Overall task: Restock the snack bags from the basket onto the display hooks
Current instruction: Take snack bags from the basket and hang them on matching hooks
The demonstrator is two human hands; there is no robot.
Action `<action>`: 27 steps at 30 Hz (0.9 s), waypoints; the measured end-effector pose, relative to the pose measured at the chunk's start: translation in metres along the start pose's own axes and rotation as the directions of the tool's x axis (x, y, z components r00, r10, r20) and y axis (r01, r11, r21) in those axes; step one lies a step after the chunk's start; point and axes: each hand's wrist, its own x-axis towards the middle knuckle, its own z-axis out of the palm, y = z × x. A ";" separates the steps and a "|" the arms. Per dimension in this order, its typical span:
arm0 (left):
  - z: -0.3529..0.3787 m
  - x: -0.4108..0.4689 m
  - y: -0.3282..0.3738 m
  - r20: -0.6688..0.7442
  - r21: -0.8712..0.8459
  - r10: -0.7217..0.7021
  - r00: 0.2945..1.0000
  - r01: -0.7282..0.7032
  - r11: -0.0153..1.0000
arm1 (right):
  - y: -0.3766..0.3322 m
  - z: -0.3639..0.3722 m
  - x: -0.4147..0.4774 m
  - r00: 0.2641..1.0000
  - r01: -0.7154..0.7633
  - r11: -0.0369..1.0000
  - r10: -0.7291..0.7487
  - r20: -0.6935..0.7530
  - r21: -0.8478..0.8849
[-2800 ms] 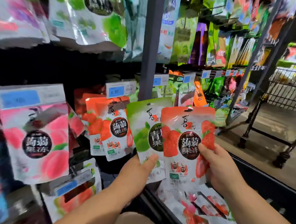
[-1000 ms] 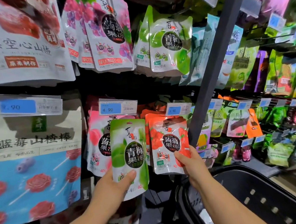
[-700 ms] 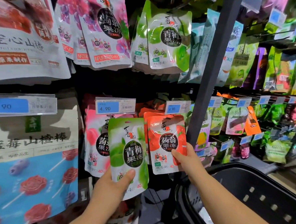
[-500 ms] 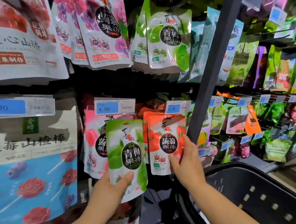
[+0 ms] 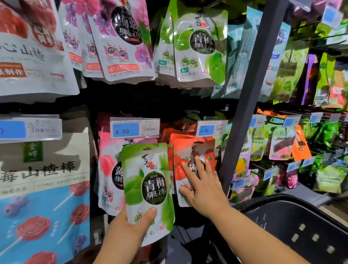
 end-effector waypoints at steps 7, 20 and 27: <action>0.000 0.006 -0.006 -0.013 0.020 -0.013 1.000 0.014 1.000 | -0.007 0.004 0.020 0.999 -0.023 1.000 0.023 0.036 -0.008; 0.001 0.016 -0.012 0.021 0.047 0.002 1.000 -0.003 0.999 | -0.007 0.010 0.042 0.998 -0.029 0.999 0.031 0.058 -0.030; 0.002 0.017 -0.016 0.044 0.064 -0.003 0.999 0.000 0.998 | -0.001 0.009 0.029 1.000 0.003 1.000 -0.003 0.011 0.002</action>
